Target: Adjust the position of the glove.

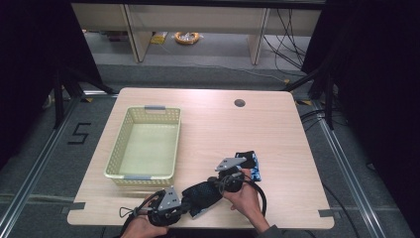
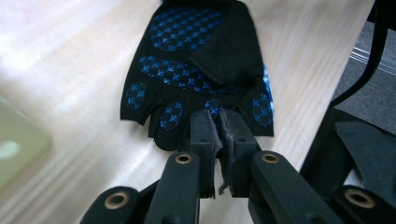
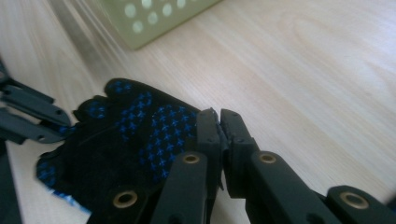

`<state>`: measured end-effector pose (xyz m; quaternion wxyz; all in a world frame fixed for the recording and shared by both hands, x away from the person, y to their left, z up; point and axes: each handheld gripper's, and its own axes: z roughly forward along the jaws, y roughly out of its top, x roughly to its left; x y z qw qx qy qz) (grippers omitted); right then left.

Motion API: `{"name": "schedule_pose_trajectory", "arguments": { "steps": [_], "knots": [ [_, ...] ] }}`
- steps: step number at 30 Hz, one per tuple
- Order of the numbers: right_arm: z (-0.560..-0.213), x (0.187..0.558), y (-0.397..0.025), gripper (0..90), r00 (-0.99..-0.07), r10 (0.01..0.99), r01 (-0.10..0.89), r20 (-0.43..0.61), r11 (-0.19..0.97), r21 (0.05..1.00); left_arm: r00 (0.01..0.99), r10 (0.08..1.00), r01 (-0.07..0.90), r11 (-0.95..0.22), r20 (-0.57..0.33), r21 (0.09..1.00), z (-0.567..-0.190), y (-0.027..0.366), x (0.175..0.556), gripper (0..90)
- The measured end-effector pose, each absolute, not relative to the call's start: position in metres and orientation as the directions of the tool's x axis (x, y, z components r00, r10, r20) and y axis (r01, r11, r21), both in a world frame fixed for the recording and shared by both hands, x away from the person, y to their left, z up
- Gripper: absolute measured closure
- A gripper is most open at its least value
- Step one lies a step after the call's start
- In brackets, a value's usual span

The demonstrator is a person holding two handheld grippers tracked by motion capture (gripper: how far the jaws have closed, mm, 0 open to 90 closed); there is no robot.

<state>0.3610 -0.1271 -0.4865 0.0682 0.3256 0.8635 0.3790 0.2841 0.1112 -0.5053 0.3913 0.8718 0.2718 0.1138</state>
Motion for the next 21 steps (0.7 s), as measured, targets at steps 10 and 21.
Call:
{"name": "schedule_pose_trajectory", "arguments": {
  "steps": [10,21],
  "knots": [
    [-0.481,0.351,-0.159,87.4,-0.703,0.684,0.588,0.197,0.403,0.701,0.827,0.562,0.36,-0.555,0.019,0.75,-0.5,0.099,0.309,83.6],
    [-0.497,0.344,-0.165,86.4,-0.677,0.708,0.627,0.2,0.413,0.66,0.829,0.56,0.372,-0.572,0.016,0.731,-0.513,0.093,0.313,81.1]
  ]
}}
